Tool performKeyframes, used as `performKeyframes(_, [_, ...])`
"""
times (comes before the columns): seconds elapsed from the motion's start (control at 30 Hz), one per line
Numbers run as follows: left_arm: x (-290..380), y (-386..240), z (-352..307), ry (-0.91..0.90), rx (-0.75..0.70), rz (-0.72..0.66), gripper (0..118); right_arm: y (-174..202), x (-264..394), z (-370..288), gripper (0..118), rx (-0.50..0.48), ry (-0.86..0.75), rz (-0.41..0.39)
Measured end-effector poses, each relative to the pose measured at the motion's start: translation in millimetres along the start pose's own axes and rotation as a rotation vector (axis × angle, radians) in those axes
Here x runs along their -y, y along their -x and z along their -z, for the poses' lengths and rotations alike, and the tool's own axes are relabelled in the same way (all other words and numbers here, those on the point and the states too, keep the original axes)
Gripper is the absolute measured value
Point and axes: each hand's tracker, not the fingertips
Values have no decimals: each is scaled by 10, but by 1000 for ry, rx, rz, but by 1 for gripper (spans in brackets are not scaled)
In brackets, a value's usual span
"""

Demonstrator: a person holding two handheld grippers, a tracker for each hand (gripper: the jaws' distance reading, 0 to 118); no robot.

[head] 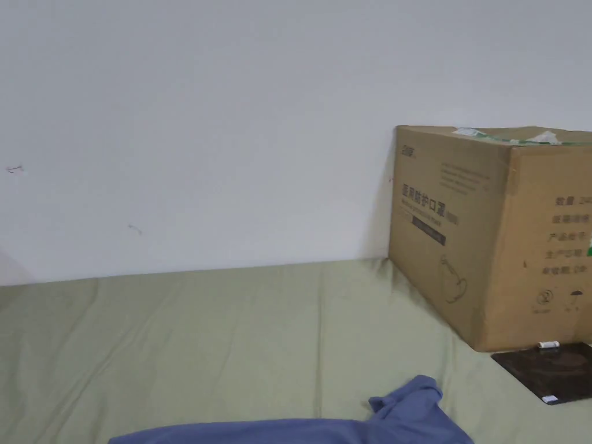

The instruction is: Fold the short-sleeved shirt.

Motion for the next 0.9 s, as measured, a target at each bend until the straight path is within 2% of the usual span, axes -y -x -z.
performKeyframes(0.03, [12,-91,-34,-73,-46,47,0,155,-13,18,0,71,-60,-55])
performKeyframes(0.07, [18,-144,-50,-113,-55,51,0,241,-25,22,0,96,-116,-55])
performKeyframes(0.13, [-59,-180,8,-112,-4,0,0,313,-86,131,0,-64,-120,19])
performKeyframes(0.2, [-153,-154,196,-92,-31,18,0,398,-142,230,0,-45,-110,14])
performKeyframes(0.27, [-298,-63,470,-29,-29,65,0,407,-178,322,0,-68,-111,12])
performKeyframes(0.33, [-499,206,1061,205,25,49,0,409,-195,438,0,-92,-87,7])
performKeyframes(0.4, [-525,581,1687,449,90,-46,0,406,-171,545,0,-88,-67,-8])
performKeyframes(0.47, [-444,949,2294,650,22,-147,0,408,-131,647,0,-88,-53,-25])
performKeyframes(0.53, [-321,1257,2732,716,-50,-195,0,389,-61,765,0,-76,-40,-38])
performKeyframes(0.57, [-261,1369,2912,719,-96,-185,8,372,-44,829,0,-80,-17,-34])
performKeyframes(0.6, [-213,1435,3100,747,-147,-145,54,342,-14,891,0,-88,9,-17])
performKeyframes(0.63, [-157,1489,3240,744,-195,-96,92,310,20,947,0,-93,28,-3])
performKeyframes(0.67, [-92,1538,3362,754,-195,-80,115,289,40,984,0,-91,36,4])
performKeyframes(0.77, [132,1625,3660,798,-146,-92,114,184,128,1109,0,-86,83,38])
performKeyframes(0.9, [525,1554,3999,898,-176,70,114,123,217,1219,0,-75,131,58])
